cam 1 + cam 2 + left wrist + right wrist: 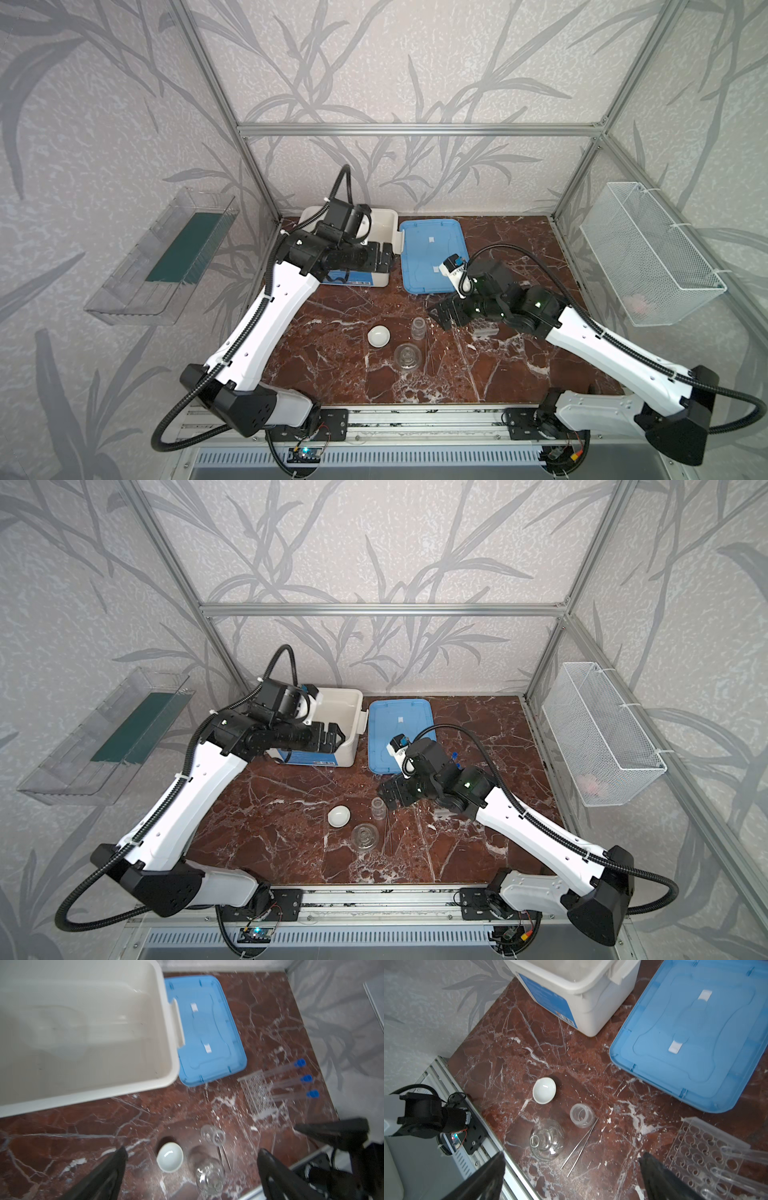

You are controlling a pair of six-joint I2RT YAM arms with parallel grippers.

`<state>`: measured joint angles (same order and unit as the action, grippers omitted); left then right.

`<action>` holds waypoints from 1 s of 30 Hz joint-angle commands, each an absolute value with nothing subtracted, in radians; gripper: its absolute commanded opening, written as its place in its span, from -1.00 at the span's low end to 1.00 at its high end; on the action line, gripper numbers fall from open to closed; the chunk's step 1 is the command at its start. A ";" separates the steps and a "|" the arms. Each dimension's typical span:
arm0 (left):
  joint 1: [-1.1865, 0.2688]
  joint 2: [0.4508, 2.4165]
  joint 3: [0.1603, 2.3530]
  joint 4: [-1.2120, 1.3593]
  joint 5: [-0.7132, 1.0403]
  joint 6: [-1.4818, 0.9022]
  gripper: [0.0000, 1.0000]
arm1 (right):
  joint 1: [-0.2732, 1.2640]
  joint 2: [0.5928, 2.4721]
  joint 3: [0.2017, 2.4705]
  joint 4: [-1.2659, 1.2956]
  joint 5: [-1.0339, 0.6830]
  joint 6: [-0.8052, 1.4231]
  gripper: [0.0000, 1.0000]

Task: Organize the chemistry lab equipment
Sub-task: 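Move the left gripper to the glass flask while the right arm draws back, then grasp the glass flask by its neck with the left gripper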

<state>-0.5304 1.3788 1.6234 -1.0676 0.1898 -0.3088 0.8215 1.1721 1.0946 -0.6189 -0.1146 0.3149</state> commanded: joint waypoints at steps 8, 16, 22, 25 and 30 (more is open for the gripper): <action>-0.825 1.290 1.237 -0.993 0.197 -0.474 0.98 | 0.818 1.051 0.937 -0.627 -0.089 0.386 0.98; -0.978 1.339 1.072 -0.828 0.069 -0.625 0.97 | 0.818 1.053 0.923 -0.626 -0.024 0.406 0.98; -0.999 1.380 1.007 -0.753 0.007 -0.684 0.95 | 0.818 1.016 0.884 -0.606 -0.029 0.421 0.98; -1.000 1.394 0.983 -0.727 -0.012 -0.692 0.89 | 0.818 0.997 0.866 -0.590 -0.025 0.426 0.98; -1.008 1.419 0.952 -0.661 0.014 -0.715 0.82 | 0.818 0.998 0.848 -0.576 -0.016 0.433 0.98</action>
<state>-0.9970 1.4090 0.9649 -0.7136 0.0338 -0.6788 0.8207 1.0088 0.8627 -0.5987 -0.0330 0.4206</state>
